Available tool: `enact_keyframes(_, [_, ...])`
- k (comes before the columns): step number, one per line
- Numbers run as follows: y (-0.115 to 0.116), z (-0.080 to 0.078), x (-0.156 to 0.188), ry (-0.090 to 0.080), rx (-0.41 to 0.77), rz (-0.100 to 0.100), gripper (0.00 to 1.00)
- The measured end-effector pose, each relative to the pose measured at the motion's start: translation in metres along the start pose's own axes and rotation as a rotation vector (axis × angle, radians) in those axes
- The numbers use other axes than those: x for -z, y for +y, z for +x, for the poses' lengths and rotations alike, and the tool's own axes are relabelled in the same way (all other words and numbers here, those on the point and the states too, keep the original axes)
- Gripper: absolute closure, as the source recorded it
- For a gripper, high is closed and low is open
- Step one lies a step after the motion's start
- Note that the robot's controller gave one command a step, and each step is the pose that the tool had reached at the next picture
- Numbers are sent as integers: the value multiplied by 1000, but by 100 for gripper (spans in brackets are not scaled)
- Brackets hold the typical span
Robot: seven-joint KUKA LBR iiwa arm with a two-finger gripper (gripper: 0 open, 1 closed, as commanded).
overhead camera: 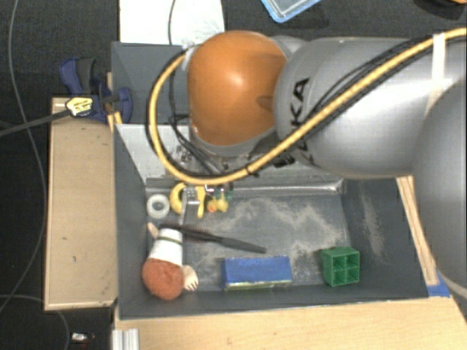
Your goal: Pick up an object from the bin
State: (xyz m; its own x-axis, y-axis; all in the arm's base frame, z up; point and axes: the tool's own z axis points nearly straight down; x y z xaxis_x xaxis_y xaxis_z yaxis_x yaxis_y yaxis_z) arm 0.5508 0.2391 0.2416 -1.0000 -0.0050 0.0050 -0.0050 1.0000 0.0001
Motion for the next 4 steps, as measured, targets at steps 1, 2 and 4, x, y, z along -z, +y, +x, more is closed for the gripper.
enact_keyframes(1, [-1, -2, 5, -8, -5, -2, 0])
enact_keyframes(2, [-10, 23, -40, -10, 125, -2, 0])
enact_keyframes(4, [-47, -11, -129, -11, -163, -4, 0])
